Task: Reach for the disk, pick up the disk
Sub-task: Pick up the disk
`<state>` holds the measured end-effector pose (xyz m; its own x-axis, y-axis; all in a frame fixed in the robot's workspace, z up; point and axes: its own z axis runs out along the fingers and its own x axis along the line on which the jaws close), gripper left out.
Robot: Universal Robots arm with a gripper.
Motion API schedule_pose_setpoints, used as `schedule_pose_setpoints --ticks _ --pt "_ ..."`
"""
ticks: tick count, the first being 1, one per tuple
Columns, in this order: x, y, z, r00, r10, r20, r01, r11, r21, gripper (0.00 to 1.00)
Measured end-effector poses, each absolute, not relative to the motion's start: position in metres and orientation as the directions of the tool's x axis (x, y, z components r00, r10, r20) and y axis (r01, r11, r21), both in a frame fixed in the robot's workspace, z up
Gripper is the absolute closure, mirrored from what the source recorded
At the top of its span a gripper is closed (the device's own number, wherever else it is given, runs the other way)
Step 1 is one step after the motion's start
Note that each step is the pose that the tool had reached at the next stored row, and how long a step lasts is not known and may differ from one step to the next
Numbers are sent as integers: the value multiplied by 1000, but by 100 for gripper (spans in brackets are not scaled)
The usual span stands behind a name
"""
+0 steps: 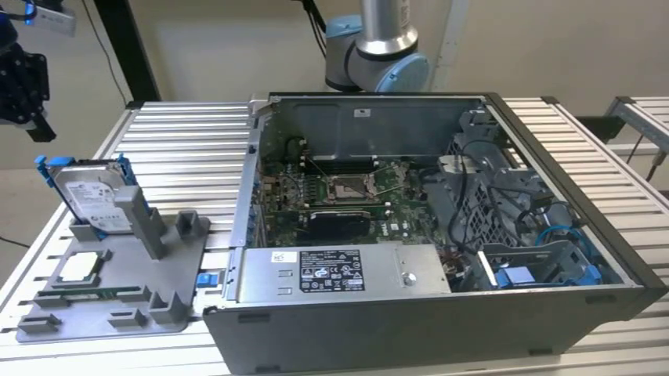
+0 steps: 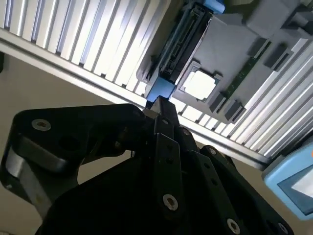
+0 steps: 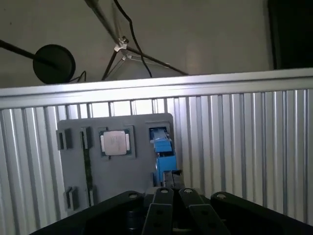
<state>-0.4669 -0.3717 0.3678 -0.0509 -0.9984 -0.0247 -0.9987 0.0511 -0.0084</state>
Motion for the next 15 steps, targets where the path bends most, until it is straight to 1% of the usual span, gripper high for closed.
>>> schedule_pose_setpoints --ticks 4,10,11,15 --pt "-467 -372 368 5 -1000 -25 -1000 -5 -8 100" --pt "-467 -372 368 6 -1000 -25 -1000 -6 -8 100" --pt "-467 -372 368 6 -1000 -25 -1000 -6 -8 0" --pt "-467 -372 368 6 -1000 -25 -1000 -6 -8 0"
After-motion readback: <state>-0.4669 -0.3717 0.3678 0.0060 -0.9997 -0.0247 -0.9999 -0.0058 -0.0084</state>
